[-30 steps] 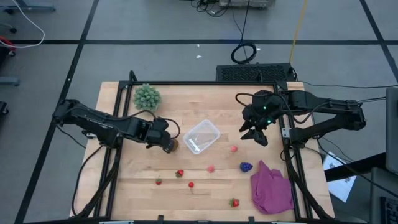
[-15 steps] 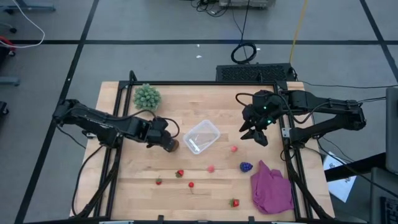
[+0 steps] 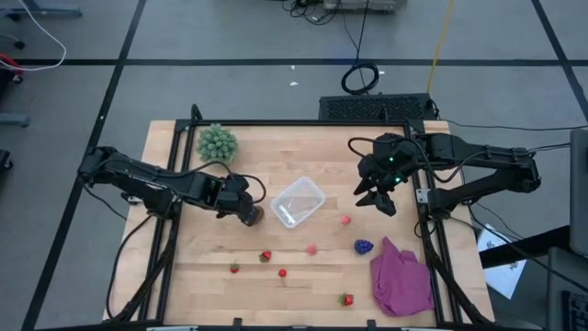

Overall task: Pick and placing Produce into tupperware
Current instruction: Put the kiwi into the transparent bin

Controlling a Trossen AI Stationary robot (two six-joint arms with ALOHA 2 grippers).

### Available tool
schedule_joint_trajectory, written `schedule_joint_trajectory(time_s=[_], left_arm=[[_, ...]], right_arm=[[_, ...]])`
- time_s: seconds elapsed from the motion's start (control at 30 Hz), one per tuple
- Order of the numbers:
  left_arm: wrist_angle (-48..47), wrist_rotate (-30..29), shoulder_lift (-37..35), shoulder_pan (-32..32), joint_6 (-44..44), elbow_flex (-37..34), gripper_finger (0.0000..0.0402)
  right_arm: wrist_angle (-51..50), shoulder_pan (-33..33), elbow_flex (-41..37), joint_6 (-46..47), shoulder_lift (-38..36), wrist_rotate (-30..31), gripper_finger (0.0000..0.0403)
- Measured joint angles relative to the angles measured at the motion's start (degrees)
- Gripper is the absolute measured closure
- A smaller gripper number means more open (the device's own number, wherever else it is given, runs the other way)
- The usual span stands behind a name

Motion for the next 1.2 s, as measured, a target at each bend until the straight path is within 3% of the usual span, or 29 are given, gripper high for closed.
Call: schedule_joint_trajectory(time_s=[0.3,0.5,0.73,1.07,1.2], left_arm=[[0.5,-5.4,0.0,0.0,0.2,0.0,0.0057],[7.2,-5.5,0.0,-0.3,1.8,0.0,0.0024],[8.9,-1.0,0.0,-0.5,2.3,0.0,0.0022],[9.2,-1.5,0.0,-2.1,4.9,0.0,0.0044],[9.1,3.7,1.3,-2.0,4.2,0.1,0.0045]], right_arm=[[0.0,0.0,0.0,0.0,0.0,0.0,0.0229],[0.0,0.0,0.0,0.0,0.0,0.0,0.0229],[0.0,0.0,0.0,0.0,0.0,0.0,0.0229],[0.0,0.0,0.0,0.2,0.0,0.0,0.0229],[0.0,0.0,0.0,0.2,0.0,0.0,0.0229]])
